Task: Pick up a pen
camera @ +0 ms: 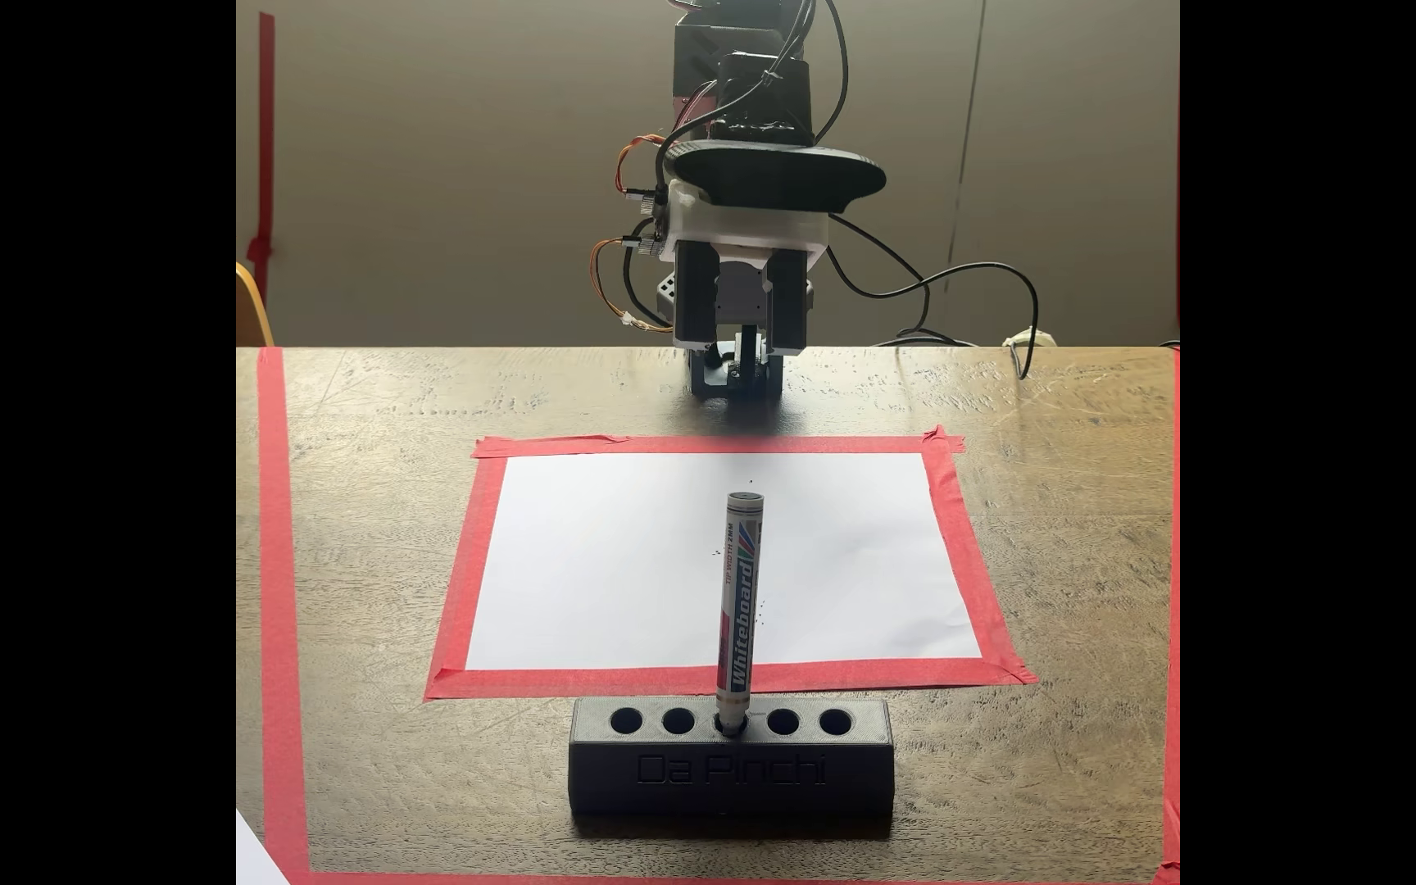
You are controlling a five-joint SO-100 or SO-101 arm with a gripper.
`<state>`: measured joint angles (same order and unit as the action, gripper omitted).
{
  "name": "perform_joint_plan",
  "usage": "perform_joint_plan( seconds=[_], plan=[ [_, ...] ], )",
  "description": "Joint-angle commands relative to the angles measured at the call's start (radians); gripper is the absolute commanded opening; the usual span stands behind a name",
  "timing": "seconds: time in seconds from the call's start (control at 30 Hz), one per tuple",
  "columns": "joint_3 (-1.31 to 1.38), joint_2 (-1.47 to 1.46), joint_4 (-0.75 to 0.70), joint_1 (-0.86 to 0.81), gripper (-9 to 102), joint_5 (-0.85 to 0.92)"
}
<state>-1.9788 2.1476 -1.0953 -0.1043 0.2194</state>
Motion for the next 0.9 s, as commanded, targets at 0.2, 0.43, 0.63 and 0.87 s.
perform_joint_plan(
  seconds=[0.2,0.43,0.63,0.87],
  plan=[
    [0.236,-0.204,0.117,0.015,100,-0.003],
    [0.371,-0.368,0.147,0.044,100,-0.003],
    [0.479,-0.491,0.152,0.044,100,-0.005],
    [0.563,-0.592,0.152,0.041,100,-0.005]
  ],
)
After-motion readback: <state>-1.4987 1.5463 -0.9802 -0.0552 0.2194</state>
